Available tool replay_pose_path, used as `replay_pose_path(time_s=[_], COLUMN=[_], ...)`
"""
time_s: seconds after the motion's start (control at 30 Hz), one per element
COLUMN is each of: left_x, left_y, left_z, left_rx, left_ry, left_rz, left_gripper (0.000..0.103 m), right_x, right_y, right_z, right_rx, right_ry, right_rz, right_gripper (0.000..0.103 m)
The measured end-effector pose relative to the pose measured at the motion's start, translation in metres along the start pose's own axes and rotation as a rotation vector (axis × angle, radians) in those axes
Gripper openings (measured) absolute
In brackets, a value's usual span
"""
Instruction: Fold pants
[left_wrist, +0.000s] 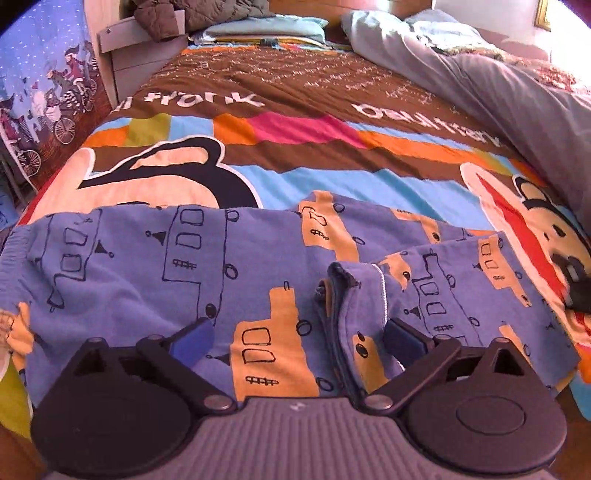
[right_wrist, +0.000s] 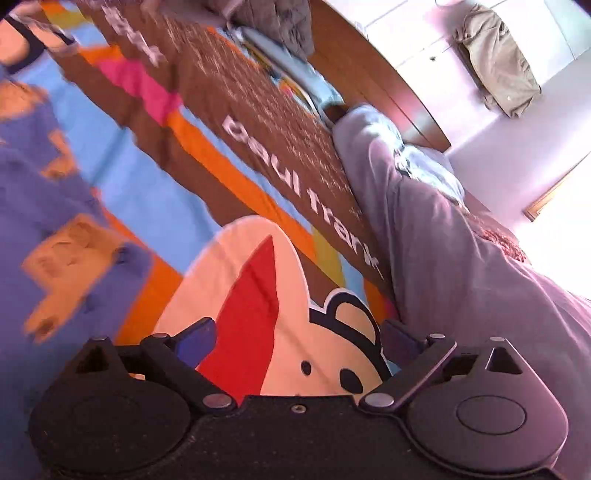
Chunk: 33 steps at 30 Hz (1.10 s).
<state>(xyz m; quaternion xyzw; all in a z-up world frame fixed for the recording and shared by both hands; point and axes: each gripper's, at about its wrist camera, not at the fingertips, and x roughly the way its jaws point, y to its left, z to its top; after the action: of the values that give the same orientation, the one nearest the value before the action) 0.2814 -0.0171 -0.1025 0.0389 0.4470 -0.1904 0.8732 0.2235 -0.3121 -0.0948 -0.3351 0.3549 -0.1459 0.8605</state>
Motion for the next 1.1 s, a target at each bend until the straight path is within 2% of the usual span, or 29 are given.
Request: replay_pose_path(time_s=[0.1, 0.17, 0.27, 0.33, 0.37, 0.43, 0.47, 0.53, 0.63, 0.73, 0.8, 0.9, 0.97, 1.03, 1.1], left_x=[-0.01, -0.014, -0.019, -0.025, -0.029, -0.038, -0.044, -0.057, -0.08, -0.095, -0.097, -0.094, -0.091, -0.092, -0.092], left_y=[-0.003, -0.008, -0.007, 0.003, 0.009, 0.022, 0.028, 0.037, 0.051, 0.075, 0.094, 0.128, 0.146, 0.154, 0.161], left_z=[-0.007, -0.015, -0.025, -0.029, -0.031, -0.037, -0.04, -0.049, -0.06, -0.067, -0.07, -0.08, -0.09, -0.094, -0.099], left_rx=[0.005, 0.043, 0.041, 0.001, -0.017, -0.074, -0.103, -0.154, -0.223, -0.326, -0.416, -0.574, -0.669, -0.697, -0.718], left_ry=[-0.017, -0.04, -0.058, -0.05, -0.046, -0.043, -0.038, -0.039, -0.102, -0.174, -0.188, -0.201, -0.265, -0.311, -0.352], left_rz=[0.013, 0.05, 0.072, 0.072, 0.062, 0.038, 0.055, 0.099, 0.12, 0.151, 0.156, 0.106, 0.053, 0.025, -0.007], left_gripper=[0.101, 0.102, 0.102, 0.102, 0.102, 0.102, 0.102, 0.102, 0.103, 0.103, 0.102, 0.102, 0.102, 0.102, 0.102], right_x=[-0.057, -0.087, -0.095, -0.095, -0.093, -0.088, -0.088, -0.096, -0.105, -0.103, -0.105, -0.11, -0.114, -0.111, -0.098], right_y=[0.013, 0.028, 0.057, 0.056, 0.052, 0.042, 0.039, 0.035, 0.047, 0.06, 0.07, 0.08, 0.092, 0.107, 0.125], right_z=[-0.013, -0.021, -0.036, -0.048, -0.048, -0.045, -0.044, -0.037, -0.019, 0.005, 0.02, 0.045, 0.06, 0.068, 0.068], right_rx=[-0.026, -0.051, -0.144, -0.125, -0.103, -0.067, -0.062, -0.062, -0.061, 0.0, 0.066, 0.114, 0.112, 0.11, 0.105], right_ry=[-0.122, -0.162, -0.108, -0.12, -0.095, -0.028, -0.018, -0.057, -0.132, -0.173, -0.21, -0.268, -0.287, -0.267, -0.199], right_rz=[0.065, 0.127, 0.144, 0.124, 0.122, 0.103, 0.095, 0.089, 0.106, 0.187, 0.266, 0.353, 0.381, 0.398, 0.432], right_gripper=[0.102, 0.102, 0.102, 0.102, 0.102, 0.102, 0.102, 0.102, 0.102, 0.102, 0.102, 0.102, 0.102, 0.102, 0.102])
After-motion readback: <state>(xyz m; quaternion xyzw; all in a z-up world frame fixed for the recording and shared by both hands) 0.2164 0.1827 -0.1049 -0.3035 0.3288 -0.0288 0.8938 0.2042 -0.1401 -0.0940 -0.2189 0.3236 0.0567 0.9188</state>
